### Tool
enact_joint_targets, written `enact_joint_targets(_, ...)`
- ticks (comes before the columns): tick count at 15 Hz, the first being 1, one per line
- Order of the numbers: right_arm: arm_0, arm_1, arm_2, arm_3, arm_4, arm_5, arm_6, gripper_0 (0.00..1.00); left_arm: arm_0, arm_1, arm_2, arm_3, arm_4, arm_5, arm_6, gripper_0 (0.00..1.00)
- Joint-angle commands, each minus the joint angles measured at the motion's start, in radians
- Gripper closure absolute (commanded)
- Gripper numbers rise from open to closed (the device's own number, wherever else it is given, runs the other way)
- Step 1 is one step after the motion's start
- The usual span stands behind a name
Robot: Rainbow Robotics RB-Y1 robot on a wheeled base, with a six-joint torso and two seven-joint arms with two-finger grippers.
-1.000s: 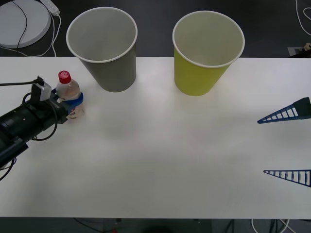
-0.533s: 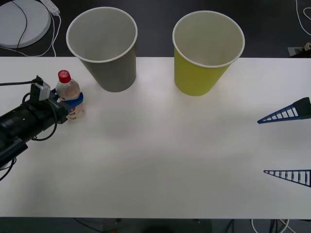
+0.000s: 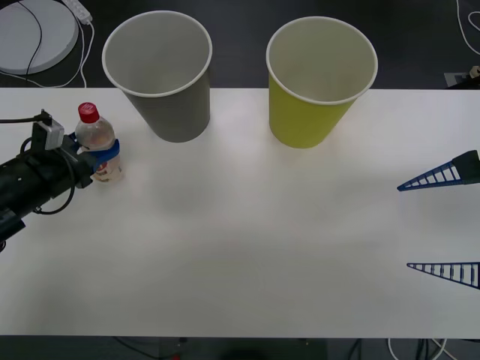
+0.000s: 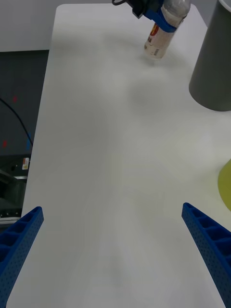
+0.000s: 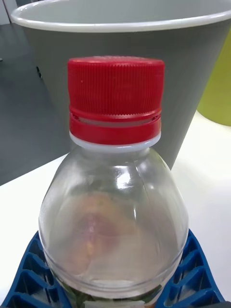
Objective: Put the can into the green bin and the plastic bottle into the gray bin
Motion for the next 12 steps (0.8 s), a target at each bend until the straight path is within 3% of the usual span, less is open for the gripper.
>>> enact_joint_targets(1, 0.0, 0.0, 0.0, 0.0, 0.0, 0.0, 0.0, 0.0, 0.037, 0.029, 0.003, -0.05, 0.015, 0.004, 0.024, 1.0)
enact_joint_targets(6, 0.0, 0.0, 0.0, 0.0, 0.0, 0.0, 0.0, 0.0, 0.106, 0.098, 0.011, -0.145, 0.027, 0.03, 0.101, 1.0)
enact_joint_targets(12, 0.0, 0.0, 0.0, 0.0, 0.0, 0.0, 0.0, 0.0, 0.148, 0.173, 0.082, -0.259, -0.131, -0.029, 0.343, 1.0)
